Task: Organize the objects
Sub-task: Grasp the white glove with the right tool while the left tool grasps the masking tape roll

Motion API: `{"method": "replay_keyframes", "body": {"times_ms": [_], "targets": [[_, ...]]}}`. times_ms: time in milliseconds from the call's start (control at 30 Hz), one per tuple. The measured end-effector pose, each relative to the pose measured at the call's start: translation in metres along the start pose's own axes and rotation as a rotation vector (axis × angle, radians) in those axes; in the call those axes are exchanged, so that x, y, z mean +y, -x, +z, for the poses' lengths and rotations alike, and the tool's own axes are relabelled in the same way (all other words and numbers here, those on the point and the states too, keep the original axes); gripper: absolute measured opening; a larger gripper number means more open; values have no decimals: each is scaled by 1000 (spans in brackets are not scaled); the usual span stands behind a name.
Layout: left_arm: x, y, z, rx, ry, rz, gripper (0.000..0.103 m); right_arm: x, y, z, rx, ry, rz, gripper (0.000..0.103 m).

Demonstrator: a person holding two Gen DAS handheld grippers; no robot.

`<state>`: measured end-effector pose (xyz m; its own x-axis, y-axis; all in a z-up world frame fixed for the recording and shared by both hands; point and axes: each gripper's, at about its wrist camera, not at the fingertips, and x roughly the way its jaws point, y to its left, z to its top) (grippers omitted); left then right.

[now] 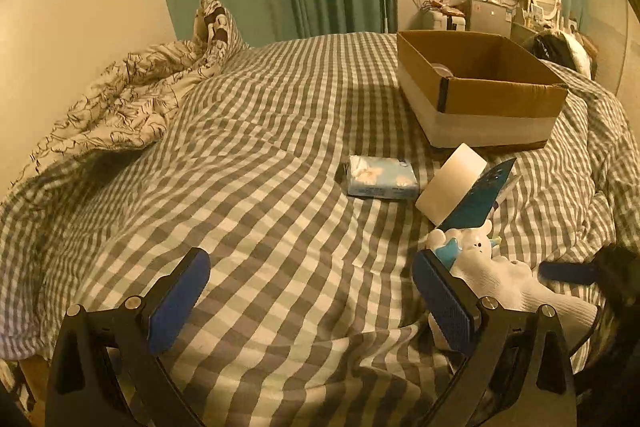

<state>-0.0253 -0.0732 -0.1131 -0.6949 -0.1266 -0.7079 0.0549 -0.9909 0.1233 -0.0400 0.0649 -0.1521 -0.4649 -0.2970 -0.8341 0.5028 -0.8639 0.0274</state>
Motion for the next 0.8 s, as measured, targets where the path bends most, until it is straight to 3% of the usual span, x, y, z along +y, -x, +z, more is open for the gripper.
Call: {"method": "replay_keyframes", "body": {"times_ms": [100,167,333,800], "targets": [[-2,-2,-2,4,-13,0,103,6,-15,-5,41,7,19,88],[-3,-2,-2,7,-21,2,103,8,-20,-8,54,12,24,71],[-7,-3,0,17,-19,-1,103,4,-1,-10,19,15,20,50],[-59,-36,26,44,-77,-130,103,-71,72,2,-156,-111,-110,47]]}}
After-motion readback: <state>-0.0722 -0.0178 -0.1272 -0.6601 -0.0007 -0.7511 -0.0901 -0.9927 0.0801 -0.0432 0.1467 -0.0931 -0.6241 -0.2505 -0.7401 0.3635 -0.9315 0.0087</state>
